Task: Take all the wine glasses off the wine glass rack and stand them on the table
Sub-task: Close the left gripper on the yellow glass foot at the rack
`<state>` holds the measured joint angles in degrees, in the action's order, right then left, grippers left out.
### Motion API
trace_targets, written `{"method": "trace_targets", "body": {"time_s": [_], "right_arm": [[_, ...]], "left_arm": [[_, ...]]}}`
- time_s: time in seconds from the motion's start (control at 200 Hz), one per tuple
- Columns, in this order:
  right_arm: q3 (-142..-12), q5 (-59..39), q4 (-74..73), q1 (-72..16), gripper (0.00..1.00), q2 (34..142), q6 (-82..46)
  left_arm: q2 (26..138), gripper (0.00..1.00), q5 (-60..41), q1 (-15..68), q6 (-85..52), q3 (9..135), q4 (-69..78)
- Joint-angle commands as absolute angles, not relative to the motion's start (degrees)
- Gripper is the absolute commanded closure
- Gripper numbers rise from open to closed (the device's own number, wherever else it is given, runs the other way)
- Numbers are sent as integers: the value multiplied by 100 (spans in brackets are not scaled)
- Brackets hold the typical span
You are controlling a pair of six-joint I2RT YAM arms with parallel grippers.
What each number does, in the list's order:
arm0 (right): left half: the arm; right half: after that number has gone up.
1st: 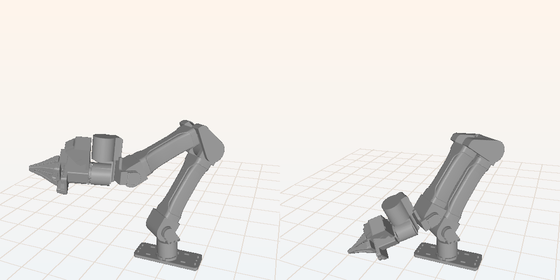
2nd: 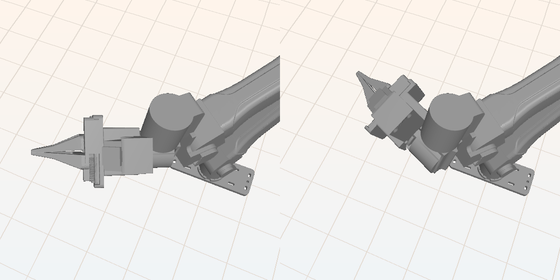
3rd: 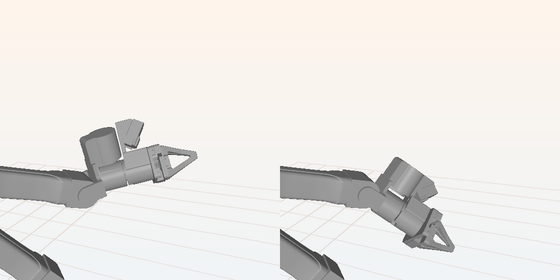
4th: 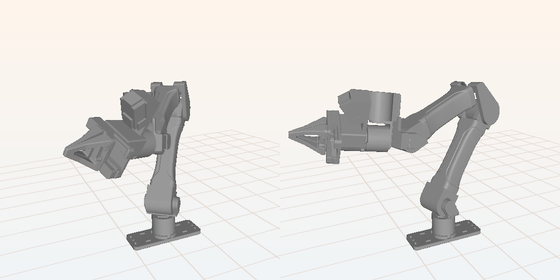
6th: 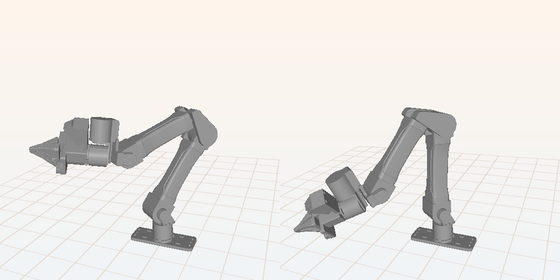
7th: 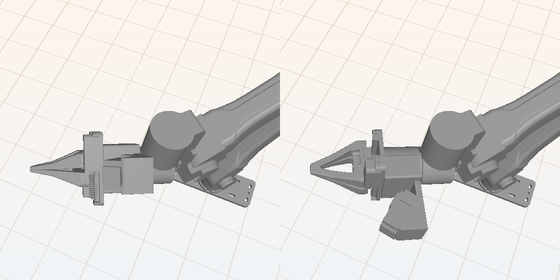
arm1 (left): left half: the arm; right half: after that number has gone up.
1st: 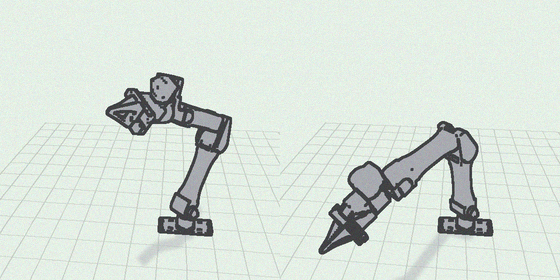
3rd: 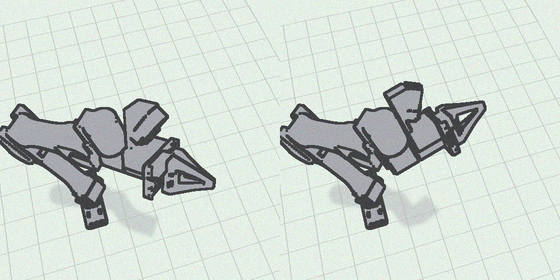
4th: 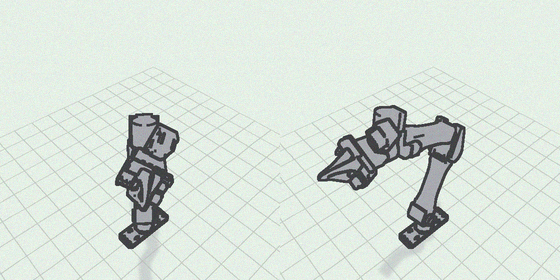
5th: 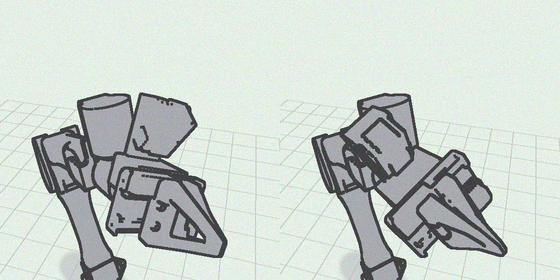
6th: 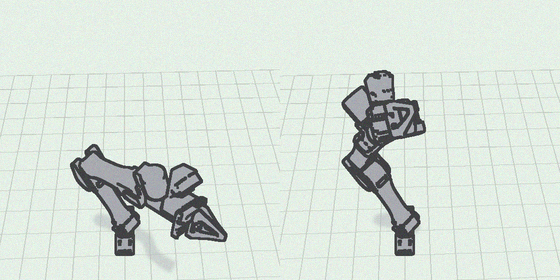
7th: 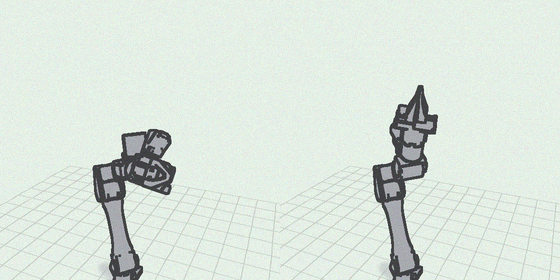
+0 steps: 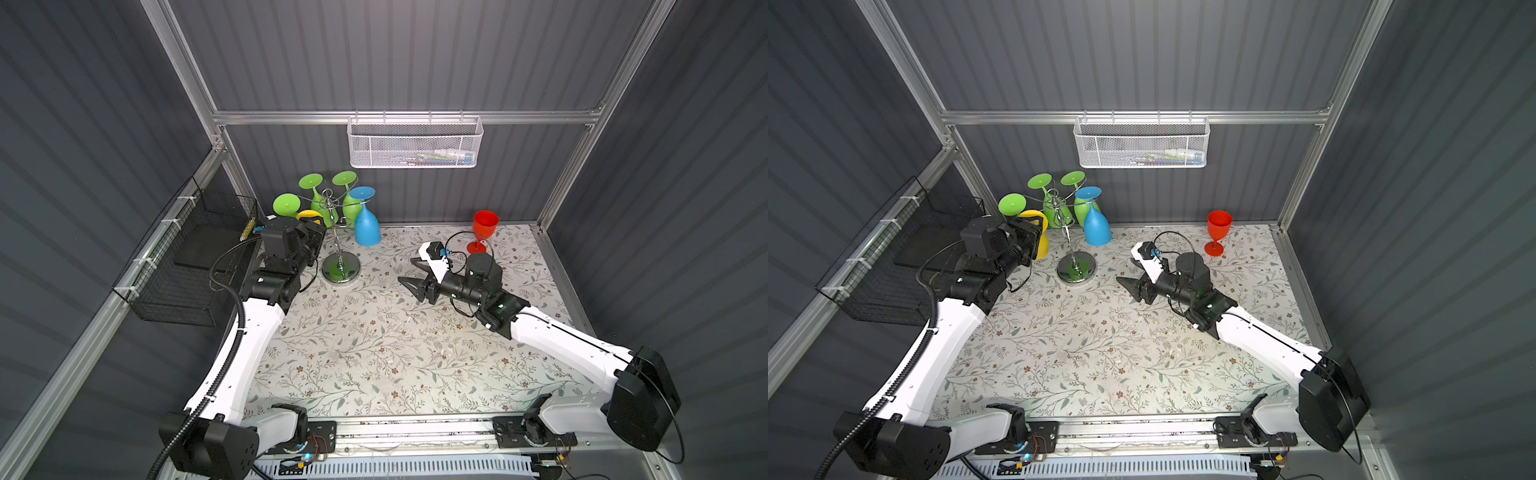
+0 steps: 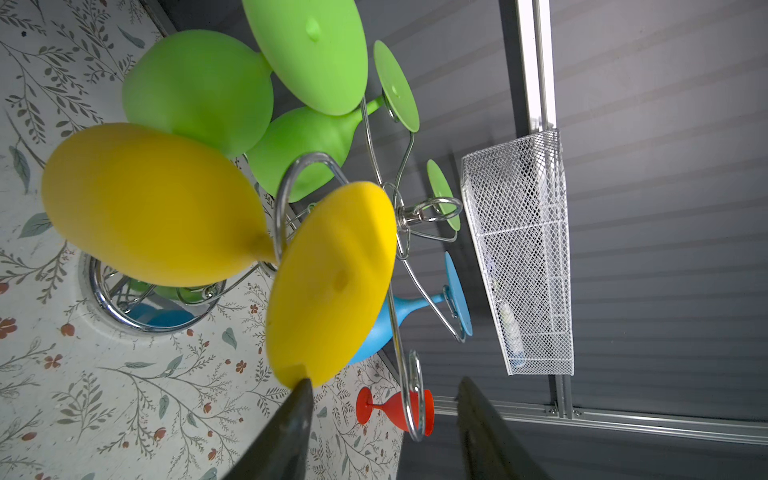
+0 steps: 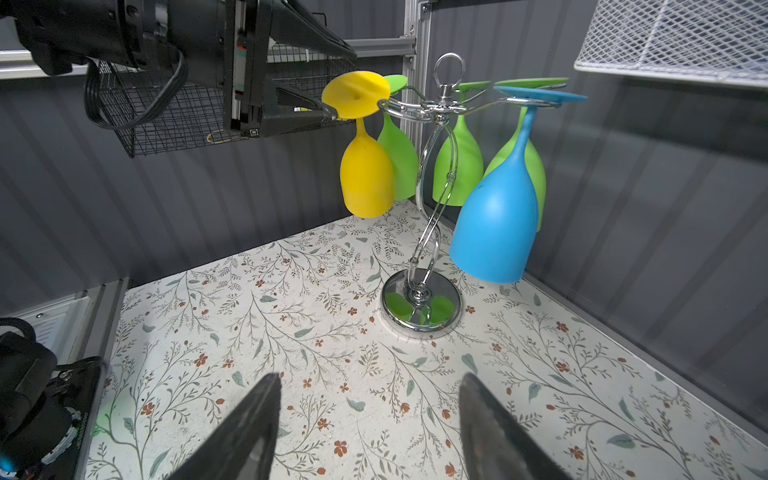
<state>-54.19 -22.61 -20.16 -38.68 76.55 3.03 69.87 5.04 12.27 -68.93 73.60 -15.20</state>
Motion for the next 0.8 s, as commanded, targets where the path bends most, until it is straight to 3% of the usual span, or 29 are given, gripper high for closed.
{"method": "trace_targets", "body": {"time_s": [0.0, 0.796], "right_arm": [[-5417, -2274, -2180, -3894, 31, 7697, 290], [-5424, -2294, -2154, -3890, 31, 7698, 281]], "left_arm": [[6986, 31, 453, 1195, -6782, 7526, -1723], [6864, 22, 490, 1195, -6674, 7766, -2175]]}}
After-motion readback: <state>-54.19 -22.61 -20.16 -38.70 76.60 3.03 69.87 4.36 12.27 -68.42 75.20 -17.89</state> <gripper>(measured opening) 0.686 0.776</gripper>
